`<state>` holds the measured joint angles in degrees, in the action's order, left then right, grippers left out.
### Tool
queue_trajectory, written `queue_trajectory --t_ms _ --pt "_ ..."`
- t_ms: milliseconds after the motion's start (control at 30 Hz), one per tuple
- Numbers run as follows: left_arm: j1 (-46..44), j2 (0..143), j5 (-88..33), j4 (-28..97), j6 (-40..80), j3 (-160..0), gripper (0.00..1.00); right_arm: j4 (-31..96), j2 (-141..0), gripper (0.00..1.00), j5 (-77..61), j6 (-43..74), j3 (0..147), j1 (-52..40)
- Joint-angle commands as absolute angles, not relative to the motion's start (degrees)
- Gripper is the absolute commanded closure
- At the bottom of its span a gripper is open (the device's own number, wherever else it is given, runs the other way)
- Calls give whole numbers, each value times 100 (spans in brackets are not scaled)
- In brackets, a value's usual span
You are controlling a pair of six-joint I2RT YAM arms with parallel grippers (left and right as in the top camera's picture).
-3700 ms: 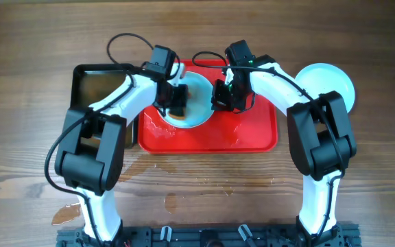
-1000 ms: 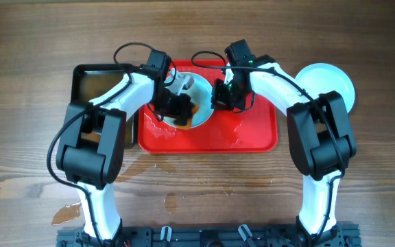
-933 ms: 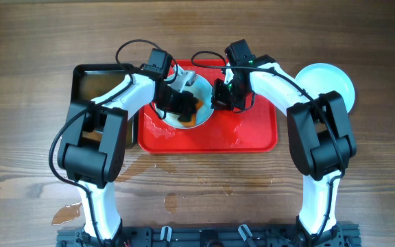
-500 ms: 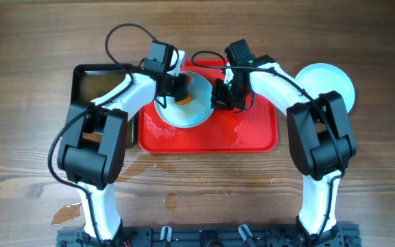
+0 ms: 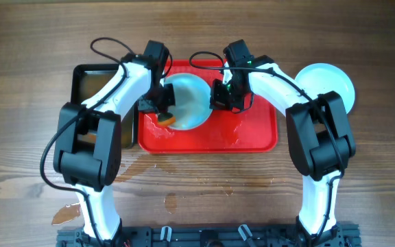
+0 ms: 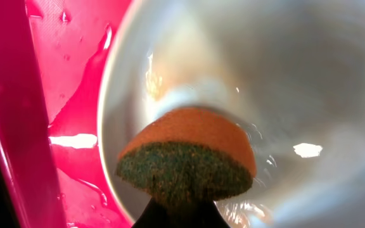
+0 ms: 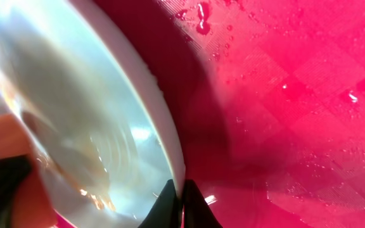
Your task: Clean dirty plates on tray and stack at the side
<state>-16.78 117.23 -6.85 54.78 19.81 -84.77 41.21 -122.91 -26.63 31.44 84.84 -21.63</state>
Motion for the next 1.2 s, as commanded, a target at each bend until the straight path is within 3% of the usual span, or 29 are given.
queue_trajectory --t_ms 0,67,233,300,500,600,800,1000,1167 --pt "-1636 11183 -919 5645 2067 -9063 96 4095 -12420 96 -2786 3100 8473 -2180" --pt "-1614 10940 -919 5647 2064 -9089 96 4093 -12420 95 -2786 3100 8473 -2180" --pt "-1413 10731 -397 5929 1997 -9089 94 4042 -12420 67 -2786 3011 8473 -2180" --pt "-1175 10731 -355 5946 1994 -9089 94 3999 -12420 65 -2786 3009 8473 -2180" --pt "-770 10753 -360 5894 1997 -9087 94 3741 -12429 77 -2810 3013 8473 -2189" --pt "-814 10774 -360 5876 1997 -9087 91 3732 -12429 96 -2812 3011 8473 -2198" --pt "-825 10774 -360 5905 1999 -9087 87 3990 -12103 96 -3389 2381 8475 -2034" --pt "-825 10774 -357 5896 1997 -9087 86 4921 -10667 96 -423 2423 8475 -1754" --pt "-825 10774 -357 5874 1999 -9087 86 5022 -9870 96 353 2436 8475 -1754"
